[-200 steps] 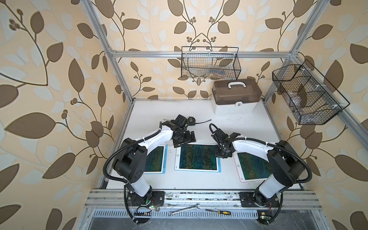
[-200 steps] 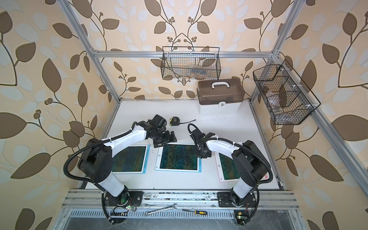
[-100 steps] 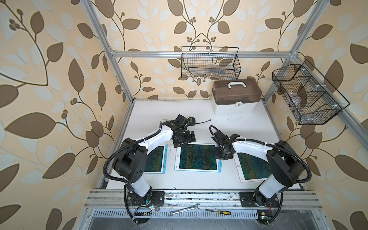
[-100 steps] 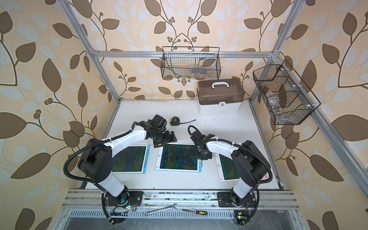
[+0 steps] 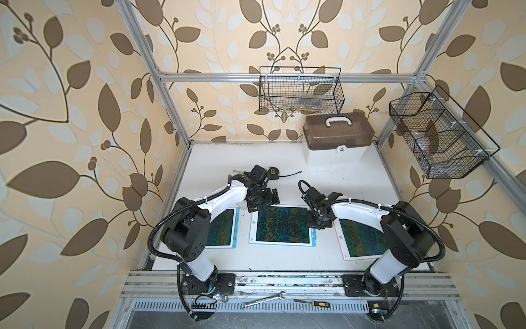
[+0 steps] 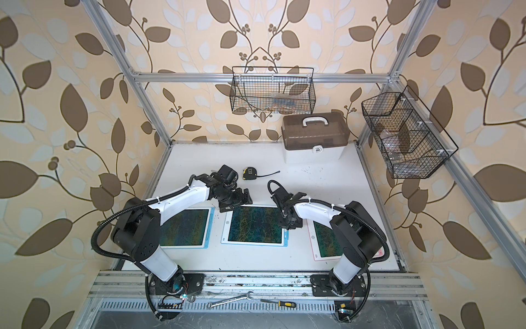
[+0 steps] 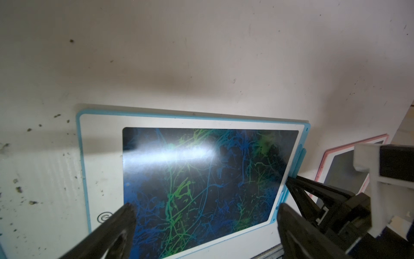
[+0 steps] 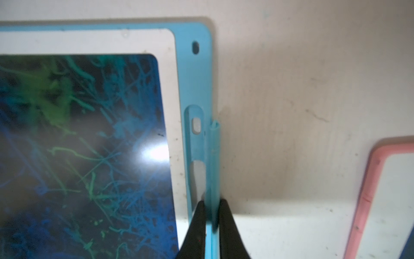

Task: Place the stylus back onto the writing tablet
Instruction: Place the stylus on the writing tablet.

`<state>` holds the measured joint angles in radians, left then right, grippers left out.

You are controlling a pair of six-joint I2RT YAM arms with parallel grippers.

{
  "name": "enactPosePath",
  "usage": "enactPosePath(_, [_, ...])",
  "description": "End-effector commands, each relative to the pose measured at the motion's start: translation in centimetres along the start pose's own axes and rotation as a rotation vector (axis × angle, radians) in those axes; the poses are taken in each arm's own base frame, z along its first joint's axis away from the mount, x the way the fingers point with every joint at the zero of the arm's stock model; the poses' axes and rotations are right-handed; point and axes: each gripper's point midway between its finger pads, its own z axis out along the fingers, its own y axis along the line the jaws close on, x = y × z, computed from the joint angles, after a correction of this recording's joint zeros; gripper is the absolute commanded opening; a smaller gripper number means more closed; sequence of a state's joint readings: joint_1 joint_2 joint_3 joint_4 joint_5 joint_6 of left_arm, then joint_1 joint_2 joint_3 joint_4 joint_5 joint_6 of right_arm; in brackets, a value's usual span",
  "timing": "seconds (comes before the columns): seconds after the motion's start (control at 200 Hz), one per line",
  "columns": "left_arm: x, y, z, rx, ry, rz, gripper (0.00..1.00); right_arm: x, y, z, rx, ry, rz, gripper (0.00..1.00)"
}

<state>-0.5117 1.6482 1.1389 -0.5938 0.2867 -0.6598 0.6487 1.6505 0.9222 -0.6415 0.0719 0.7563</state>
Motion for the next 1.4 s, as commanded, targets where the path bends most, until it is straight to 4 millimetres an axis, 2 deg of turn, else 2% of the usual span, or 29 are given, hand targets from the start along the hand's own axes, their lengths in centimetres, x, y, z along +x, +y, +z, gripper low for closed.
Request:
enactPosePath(0.0, [0.10, -0.48, -0.62, 0.018, -0.014, 0.009, 0.99, -0.14, 0.11, -0.53, 0.006, -0.011, 0.007, 0.11])
enactPosePath(0.77, [0.21, -0.36, -0.49, 0.019, -0.013, 0.007, 0.99, -0.18, 0.69, -1.22, 0.010, -0.015, -0.017, 0.05])
enactPosePath(1.395, [0.19, -0.40, -0.73, 0.020, -0.019, 0.009, 0.99, -0.16, 0.64, -1.06, 0.018, -0.021, -0.015, 0.16])
